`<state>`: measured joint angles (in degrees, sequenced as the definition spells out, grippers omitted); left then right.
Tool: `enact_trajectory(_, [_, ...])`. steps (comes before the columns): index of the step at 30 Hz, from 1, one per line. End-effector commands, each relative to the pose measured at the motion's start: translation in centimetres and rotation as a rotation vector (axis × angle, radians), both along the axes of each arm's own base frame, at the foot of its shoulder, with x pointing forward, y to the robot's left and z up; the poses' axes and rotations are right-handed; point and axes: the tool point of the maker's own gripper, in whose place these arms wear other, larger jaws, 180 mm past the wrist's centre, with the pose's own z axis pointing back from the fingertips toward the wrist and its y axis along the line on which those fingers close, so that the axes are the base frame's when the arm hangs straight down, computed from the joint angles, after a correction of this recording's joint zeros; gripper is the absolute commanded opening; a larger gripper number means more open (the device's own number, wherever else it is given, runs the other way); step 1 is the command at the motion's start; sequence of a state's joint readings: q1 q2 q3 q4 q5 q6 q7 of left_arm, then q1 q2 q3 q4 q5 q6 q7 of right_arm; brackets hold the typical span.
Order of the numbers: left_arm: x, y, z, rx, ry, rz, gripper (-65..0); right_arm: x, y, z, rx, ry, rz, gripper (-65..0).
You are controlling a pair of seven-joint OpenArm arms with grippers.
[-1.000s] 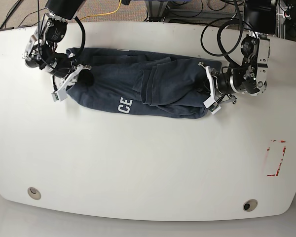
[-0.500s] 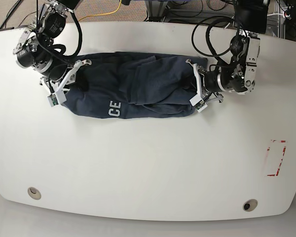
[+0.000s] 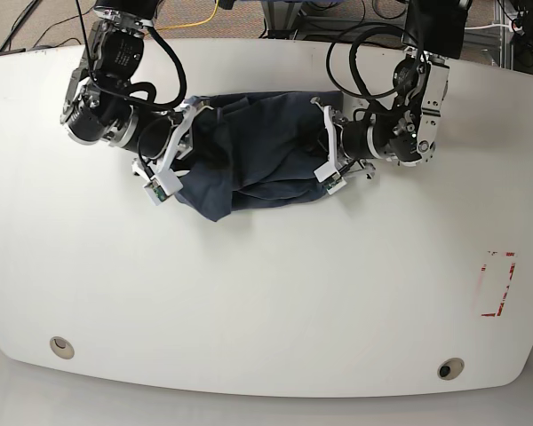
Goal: Layout the t-shirt on the table in an organized manner, then fold the t-shirt properly
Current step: 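Lift both ends and fold them toward each other with both grippers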
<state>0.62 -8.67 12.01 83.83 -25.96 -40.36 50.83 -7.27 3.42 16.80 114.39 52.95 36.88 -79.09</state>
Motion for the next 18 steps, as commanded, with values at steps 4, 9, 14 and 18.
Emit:
enact_trajectory(4, [-1.1, 1.1, -1.6, 0.102, 0.040, -0.032, -61.9, 0.9, 2.7, 3.1, 0.123, -0.052, 0.043, -64.0])
enact_trajectory(9, [-1.0, 0.3, -1.3, 0.081, 0.038, -0.027, -61.9, 0.9, 4.4, 3.2, 0.129, -0.048, 0.076, -63.7])
enact_trajectory(14, [-0.9, 0.2, -1.2, 0.080, 0.035, -0.028, -61.9, 0.7, 5.9, 2.3, 0.057, -0.043, 0.128, -63.6])
enact_trajectory(18, [-0.9, 0.2, -1.2, 0.077, 0.035, -0.028, -61.9, 0.9, 6.8, 2.1, 0.023, -0.064, 0.146, -63.4])
